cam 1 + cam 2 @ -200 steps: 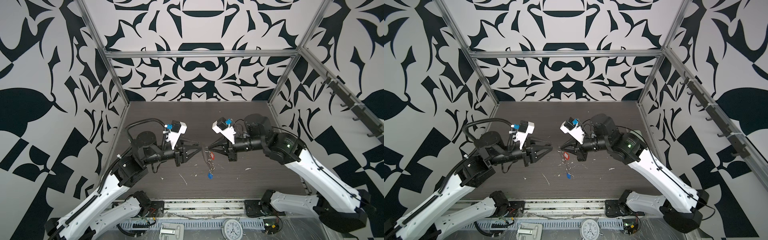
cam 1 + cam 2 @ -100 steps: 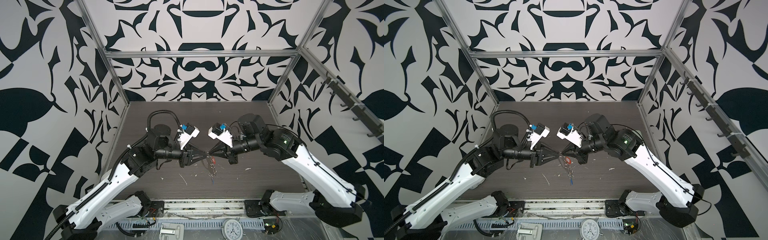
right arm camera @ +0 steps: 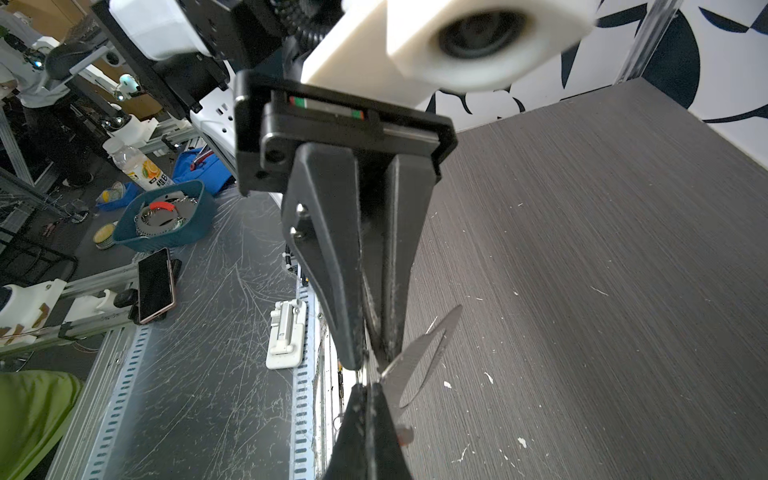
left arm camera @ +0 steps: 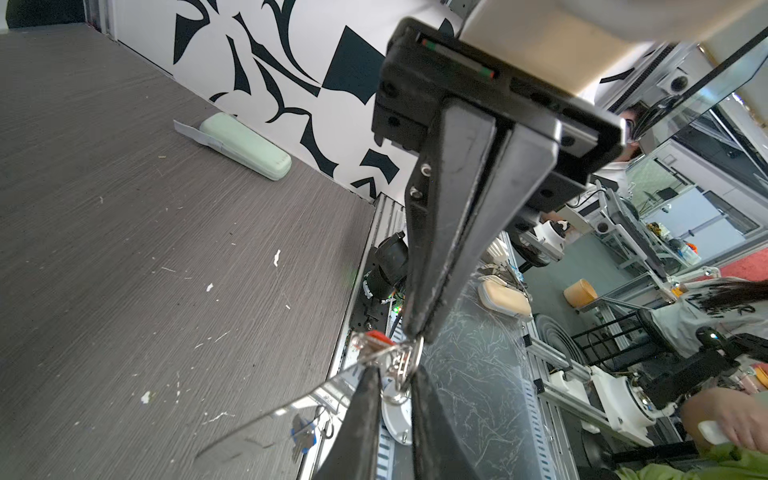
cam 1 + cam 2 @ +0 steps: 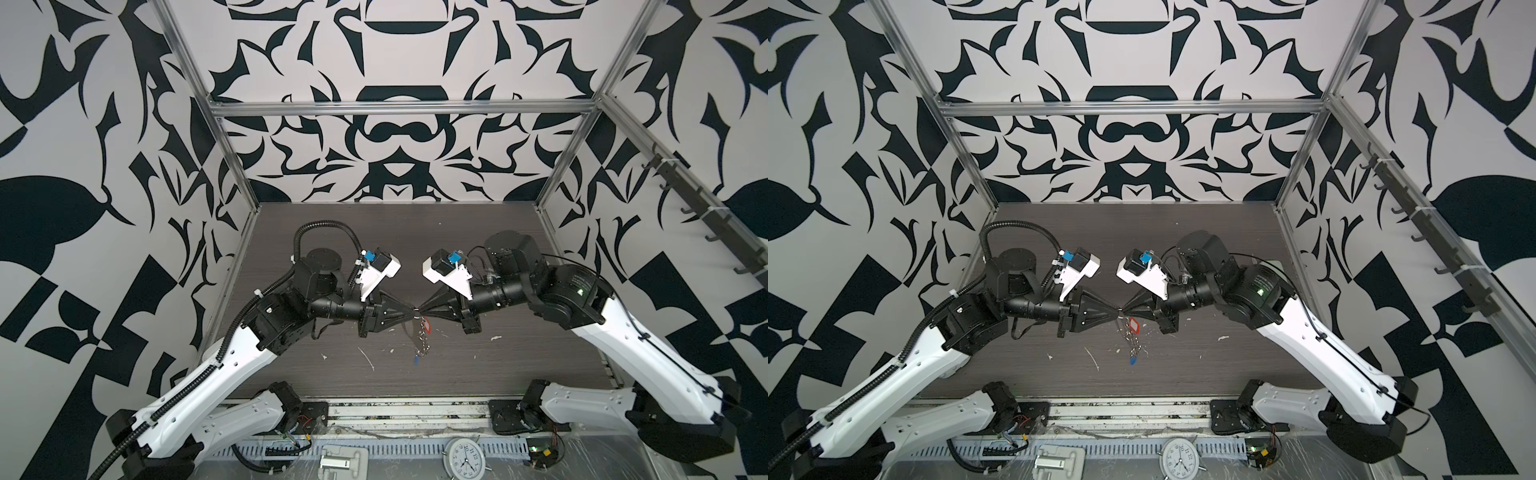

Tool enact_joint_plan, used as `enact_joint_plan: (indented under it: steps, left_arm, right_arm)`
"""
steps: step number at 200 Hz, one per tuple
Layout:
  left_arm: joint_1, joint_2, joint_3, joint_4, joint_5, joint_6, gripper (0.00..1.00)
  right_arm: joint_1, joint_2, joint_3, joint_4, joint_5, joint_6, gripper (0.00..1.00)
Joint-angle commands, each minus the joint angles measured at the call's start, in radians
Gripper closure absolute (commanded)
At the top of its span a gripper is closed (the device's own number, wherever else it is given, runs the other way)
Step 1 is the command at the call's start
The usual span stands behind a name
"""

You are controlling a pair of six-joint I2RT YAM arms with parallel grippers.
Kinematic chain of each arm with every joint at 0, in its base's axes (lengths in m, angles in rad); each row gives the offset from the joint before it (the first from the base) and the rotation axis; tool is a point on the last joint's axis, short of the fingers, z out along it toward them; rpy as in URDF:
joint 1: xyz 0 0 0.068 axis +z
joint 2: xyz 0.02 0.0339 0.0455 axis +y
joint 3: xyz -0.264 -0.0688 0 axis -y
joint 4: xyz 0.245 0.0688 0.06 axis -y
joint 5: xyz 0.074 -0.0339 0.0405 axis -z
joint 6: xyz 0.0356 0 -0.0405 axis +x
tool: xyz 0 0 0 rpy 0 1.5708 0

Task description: Remove the keys from the keyring

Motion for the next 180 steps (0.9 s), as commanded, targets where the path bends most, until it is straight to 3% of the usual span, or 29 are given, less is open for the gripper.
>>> enact_joint_plan:
  steps: [1, 43, 133, 168, 180]
  left_arm:
    - [-0.003, 0.004, 0.01, -0.005, 0.01, 0.01, 0.84]
    - [-0.003, 0.01, 0.012, 0.004, -0.003, 0.01, 0.9]
    - [-0.003, 0.005, 0.02, -0.01, -0.054, 0.016, 0.88]
    - [-0.003, 0.005, 0.023, -0.015, -0.092, 0.019, 1.0]
    - [-0.003, -0.003, 0.017, -0.005, -0.111, 0.017, 1.0]
  right_arm:
    - [0.007, -0.009, 0.004, 0.056, -0.033, 0.008, 1.0]
    - [0.012, 0.0, 0.009, 0.061, -0.018, 0.021, 1.0]
    - [0.062, 0.017, 0.026, 0.059, 0.1, 0.046, 1.0]
    - [0.073, 0.02, 0.031, 0.063, 0.12, 0.052, 1.0]
    - [0.076, 0.02, 0.031, 0.067, 0.126, 0.057, 1.0]
